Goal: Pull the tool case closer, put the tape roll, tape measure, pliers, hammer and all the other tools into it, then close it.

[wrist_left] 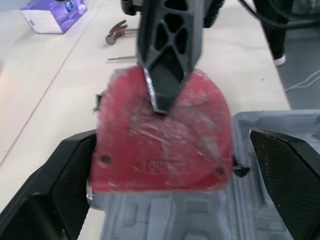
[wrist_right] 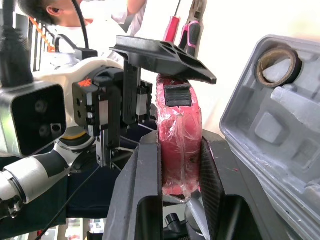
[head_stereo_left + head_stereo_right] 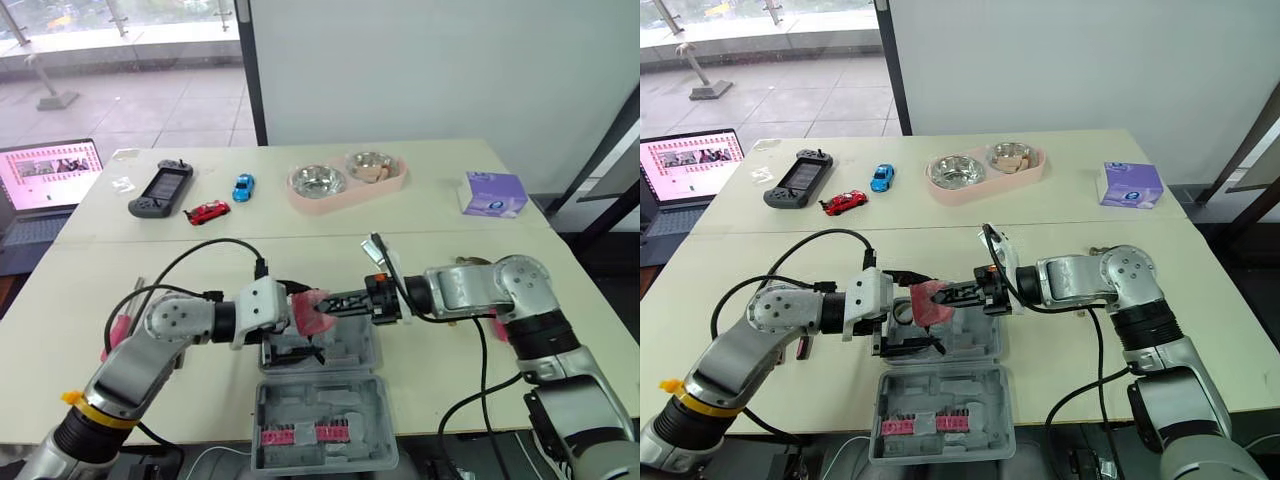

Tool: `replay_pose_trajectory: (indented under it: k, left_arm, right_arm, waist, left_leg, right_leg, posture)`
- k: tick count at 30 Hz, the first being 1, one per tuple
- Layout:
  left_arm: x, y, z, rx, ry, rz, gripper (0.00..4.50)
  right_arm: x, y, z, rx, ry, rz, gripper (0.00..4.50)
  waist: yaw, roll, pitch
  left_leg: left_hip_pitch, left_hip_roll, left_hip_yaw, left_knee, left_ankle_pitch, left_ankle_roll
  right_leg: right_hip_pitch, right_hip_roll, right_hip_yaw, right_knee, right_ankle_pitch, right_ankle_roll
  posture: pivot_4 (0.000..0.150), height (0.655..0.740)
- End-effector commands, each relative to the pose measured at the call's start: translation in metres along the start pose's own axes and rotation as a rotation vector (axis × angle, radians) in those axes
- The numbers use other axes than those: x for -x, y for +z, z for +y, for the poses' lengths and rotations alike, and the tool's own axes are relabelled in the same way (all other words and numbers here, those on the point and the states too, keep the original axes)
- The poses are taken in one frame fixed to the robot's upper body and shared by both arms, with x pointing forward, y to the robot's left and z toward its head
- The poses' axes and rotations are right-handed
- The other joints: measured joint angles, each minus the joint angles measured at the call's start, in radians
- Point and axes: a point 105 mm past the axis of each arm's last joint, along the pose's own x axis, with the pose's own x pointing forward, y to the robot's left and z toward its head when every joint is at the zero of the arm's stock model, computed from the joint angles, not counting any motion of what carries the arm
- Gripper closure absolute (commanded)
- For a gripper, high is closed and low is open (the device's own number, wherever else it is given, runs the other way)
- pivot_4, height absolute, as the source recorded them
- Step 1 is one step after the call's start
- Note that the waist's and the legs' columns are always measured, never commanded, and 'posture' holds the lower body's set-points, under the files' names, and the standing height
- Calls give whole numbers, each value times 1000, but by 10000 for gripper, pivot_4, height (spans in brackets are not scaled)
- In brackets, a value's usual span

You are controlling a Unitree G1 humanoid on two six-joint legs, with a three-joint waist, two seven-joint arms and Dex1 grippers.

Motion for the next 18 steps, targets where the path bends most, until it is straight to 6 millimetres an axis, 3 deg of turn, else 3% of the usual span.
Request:
replay_pose_trajectory:
  k: [1, 6, 11, 14, 18]
  left_arm:
    - [13, 18, 4, 18, 19, -88, 0]
    - [45, 29, -8, 154, -6, -154, 0]
    - [76, 17, -43, 272, -43, -96, 0]
    - [84, 7, -59, 297, -26, -99, 0]
    - [88, -3, -66, 265, 35, -148, 0]
  right_arm:
    - [28, 12, -3, -15, -14, -80, 40667]
    - [63, 7, -22, -79, -110, -97, 40667]
    - [108, -33, -56, -217, -303, -49, 40667]
    - [113, -58, -68, -271, -365, -11, 40667]
    - [113, -68, -83, -323, -419, -60, 40667]
  waist:
    - [3, 0, 0]
    - [-2, 0, 0]
    - [2, 0, 0]
    - [4, 0, 0]
    - [3, 1, 0]
  left_leg:
    - [0, 0, 0, 0, 0, 0]
    - [-1, 0, 0, 0, 0, 0]
    - [-1, 0, 1, -1, -2, 3]
    - [0, 0, 2, 0, -2, 3]
    - [2, 1, 4, 1, -2, 3]
  right_leg:
    - [0, 0, 0, 0, 0, 0]
    - [0, 0, 0, -1, 0, 0]
    - [0, 0, 0, -2, 0, 0]
    - [1, 0, 0, -3, 0, 0]
    - [3, 0, 1, -2, -2, -3]
  posture:
    - [1500, 7360]
    - [1500, 7360]
    - [1500, 7360]
    - [1500, 7360]
    - [1500, 7360]
